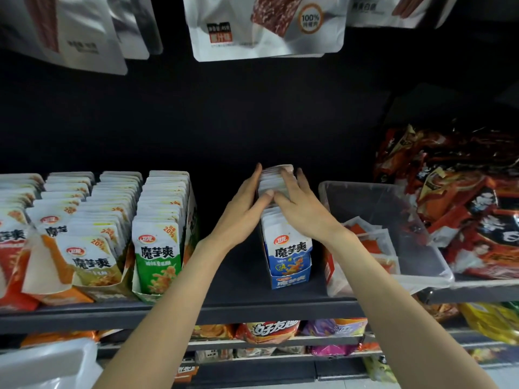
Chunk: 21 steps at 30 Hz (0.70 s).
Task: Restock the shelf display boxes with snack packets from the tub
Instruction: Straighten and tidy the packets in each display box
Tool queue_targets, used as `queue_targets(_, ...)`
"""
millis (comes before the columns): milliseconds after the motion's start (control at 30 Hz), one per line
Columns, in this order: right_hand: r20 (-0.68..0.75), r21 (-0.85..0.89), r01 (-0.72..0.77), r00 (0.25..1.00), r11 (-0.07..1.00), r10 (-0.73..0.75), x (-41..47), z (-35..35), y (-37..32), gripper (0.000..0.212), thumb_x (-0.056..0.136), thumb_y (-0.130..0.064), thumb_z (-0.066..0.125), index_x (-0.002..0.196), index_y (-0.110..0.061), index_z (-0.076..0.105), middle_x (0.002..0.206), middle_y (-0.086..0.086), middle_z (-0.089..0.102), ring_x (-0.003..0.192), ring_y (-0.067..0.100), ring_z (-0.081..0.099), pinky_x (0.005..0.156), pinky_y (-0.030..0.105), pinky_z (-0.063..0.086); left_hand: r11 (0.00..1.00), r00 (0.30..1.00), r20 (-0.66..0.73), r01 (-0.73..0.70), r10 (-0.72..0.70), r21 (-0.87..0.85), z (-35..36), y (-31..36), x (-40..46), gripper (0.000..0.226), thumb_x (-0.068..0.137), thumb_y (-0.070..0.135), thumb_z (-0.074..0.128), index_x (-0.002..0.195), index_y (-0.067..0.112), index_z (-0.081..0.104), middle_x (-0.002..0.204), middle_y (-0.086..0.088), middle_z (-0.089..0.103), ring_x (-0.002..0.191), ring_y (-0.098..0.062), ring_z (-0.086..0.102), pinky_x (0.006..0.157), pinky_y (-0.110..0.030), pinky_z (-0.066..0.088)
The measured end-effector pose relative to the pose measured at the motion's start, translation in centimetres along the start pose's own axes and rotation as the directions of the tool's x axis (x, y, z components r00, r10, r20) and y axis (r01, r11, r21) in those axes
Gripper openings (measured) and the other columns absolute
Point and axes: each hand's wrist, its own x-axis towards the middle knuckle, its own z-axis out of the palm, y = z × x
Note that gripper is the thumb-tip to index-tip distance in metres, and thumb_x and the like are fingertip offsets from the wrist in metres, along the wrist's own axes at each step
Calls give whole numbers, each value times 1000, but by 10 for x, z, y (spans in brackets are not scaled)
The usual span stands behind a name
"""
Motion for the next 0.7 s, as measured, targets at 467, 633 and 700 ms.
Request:
queue_targets(467, -167, -178, 51, 983, 983, -82, -10, 30, -8, 63, 94, -51, 21, 148, -20, 24, 138, 11, 31, 112, 33, 47, 88, 41, 45, 966, 999, -53, 26, -13, 259, -8, 0, -26, 57, 101, 38, 25, 152, 28, 2, 150, 3, 28, 131, -6, 30, 96, -17, 23)
queue_targets(633, -118, -57, -71, 991, 996, 64, -2, 28, -6, 56, 99, -45, 32, 150, -27, 18, 131, 8, 33, 114, 32, 49, 81, 34, 37, 954, 997, -53, 73, -60, 292, -9, -3, -17, 54, 102, 37, 24, 152, 23, 10, 150, 0, 29, 135, -9, 26, 95, -15, 18)
queue_targets(700, -120, -35, -59, 991, 998, 54, -4, 27, -8, 58, 99, -45, 34, 151, -29, 15, 137, 7, 30, 120, 30, 44, 81, 34, 35, 981, 997, -45, 75, -68, 180, -9, 0, -22, 54, 102, 39, 24, 152, 28, 7, 155, 7, 20, 134, 1, 20, 98, -14, 16)
